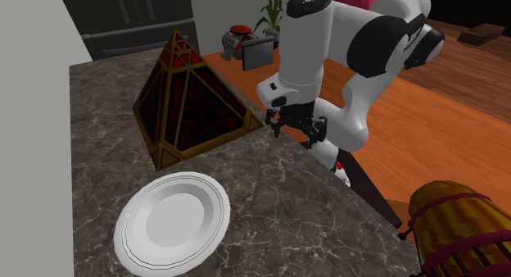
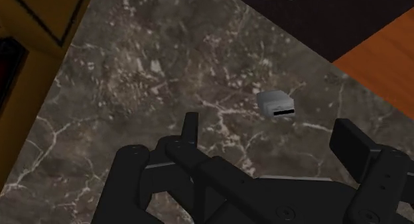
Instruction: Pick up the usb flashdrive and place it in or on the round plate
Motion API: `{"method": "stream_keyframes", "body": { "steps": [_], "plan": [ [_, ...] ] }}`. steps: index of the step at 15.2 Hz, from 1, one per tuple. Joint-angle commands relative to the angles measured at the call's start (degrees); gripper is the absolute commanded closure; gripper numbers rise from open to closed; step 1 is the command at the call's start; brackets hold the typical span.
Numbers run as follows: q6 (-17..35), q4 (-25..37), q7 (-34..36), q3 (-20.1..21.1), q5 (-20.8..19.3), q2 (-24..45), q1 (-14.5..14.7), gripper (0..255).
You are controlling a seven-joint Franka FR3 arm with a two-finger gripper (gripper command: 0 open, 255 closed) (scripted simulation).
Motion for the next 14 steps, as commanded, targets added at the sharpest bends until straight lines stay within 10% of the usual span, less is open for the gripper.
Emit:
{"method": "stream_keyframes", "body": {
  "steps": [1,14],
  "plan": [
    [-0.7,-1.2,-2.0,0.7,1.0,-1.4,2.4,0],
    [3.5,-8.2,-2.1,1.0,1.4,-4.2,2.8,0]
  ]
}}
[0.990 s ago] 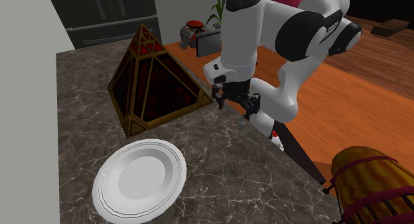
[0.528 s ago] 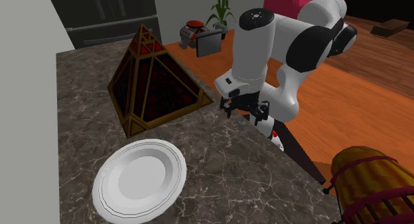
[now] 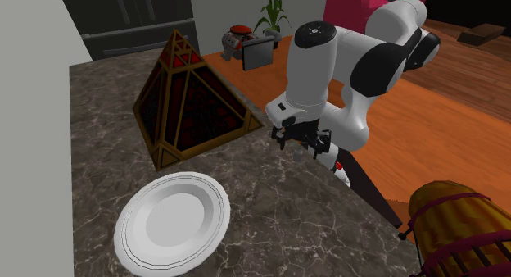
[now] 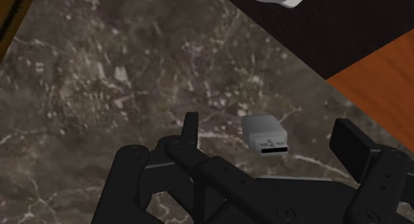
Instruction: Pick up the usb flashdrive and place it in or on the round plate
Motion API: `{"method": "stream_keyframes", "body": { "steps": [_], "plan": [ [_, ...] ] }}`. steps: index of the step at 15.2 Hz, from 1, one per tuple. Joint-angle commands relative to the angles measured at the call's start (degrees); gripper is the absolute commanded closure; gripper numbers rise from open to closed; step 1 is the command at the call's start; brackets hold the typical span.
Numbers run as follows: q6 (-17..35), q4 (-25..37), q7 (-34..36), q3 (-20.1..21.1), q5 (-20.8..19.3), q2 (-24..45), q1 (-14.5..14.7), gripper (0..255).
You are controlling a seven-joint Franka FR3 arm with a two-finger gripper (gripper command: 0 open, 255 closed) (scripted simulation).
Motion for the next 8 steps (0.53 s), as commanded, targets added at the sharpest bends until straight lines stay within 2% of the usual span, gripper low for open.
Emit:
{"method": "stream_keyframes", "body": {
  "steps": [1,2,3,8],
  "plan": [
    [0.0,0.0,0.0,0.0,0.0,0.0,0.0,0],
    [0.0,0.0,0.0,0.0,0.0,0.0,0.0,0],
    [0.0,0.0,0.0,0.0,0.0,0.0,0.0,255],
    [0.0,0.0,0.0,0.0,0.0,0.0,0.0,255]
  ]
}}
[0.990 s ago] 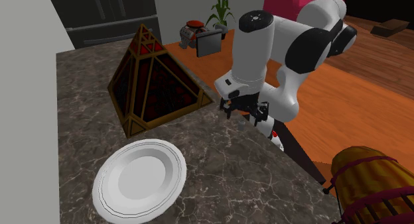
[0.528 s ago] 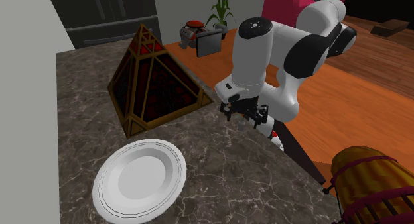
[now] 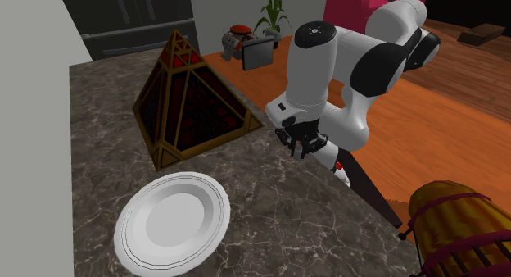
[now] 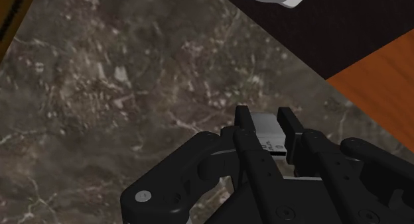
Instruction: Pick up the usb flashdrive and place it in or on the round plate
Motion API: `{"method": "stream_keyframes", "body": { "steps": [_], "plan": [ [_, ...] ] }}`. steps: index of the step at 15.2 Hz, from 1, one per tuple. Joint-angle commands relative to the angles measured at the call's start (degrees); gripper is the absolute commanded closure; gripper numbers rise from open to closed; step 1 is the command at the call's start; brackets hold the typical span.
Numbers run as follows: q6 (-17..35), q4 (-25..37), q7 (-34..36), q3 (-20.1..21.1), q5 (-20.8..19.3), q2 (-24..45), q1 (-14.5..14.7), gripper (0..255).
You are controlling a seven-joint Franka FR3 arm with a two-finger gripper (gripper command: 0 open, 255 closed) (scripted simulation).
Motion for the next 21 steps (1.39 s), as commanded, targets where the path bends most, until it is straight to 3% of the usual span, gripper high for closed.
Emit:
{"method": "stream_keyframes", "body": {
  "steps": [1,4,21],
  "plan": [
    [0.0,0.0,0.0,0.0,0.0,0.0,0.0,255],
    [0.0,0.0,0.0,0.0,0.0,0.0,0.0,255],
    [-10.7,15.2,-0.2,-1.3,-1.4,4.6,-0.9,255]
  ]
}}
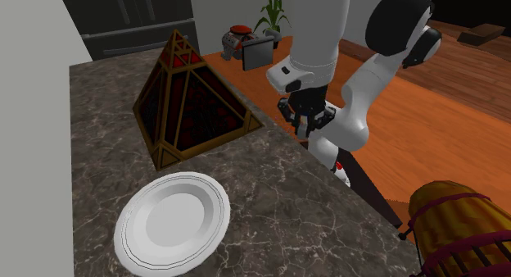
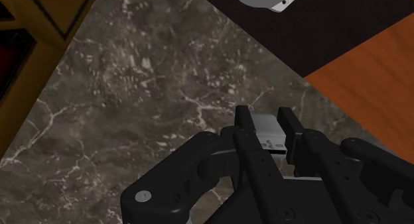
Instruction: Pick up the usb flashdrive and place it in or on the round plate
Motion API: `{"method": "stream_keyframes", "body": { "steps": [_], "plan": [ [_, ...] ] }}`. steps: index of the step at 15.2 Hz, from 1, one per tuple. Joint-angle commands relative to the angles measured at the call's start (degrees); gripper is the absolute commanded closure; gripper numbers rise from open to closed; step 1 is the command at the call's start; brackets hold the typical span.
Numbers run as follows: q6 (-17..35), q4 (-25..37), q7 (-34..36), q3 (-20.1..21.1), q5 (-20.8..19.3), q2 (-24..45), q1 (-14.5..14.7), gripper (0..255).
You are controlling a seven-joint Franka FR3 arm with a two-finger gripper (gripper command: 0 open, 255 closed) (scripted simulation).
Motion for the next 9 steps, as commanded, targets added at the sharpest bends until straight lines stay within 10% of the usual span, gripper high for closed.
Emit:
{"method": "stream_keyframes", "body": {
  "steps": [1,9],
  "plan": [
    [0.5,2.2,-0.3,-0.2,-0.4,2.7,-0.4,255],
    [8.3,12.7,-1.3,-0.4,-2.5,21.0,-2.6,255]
  ]
}}
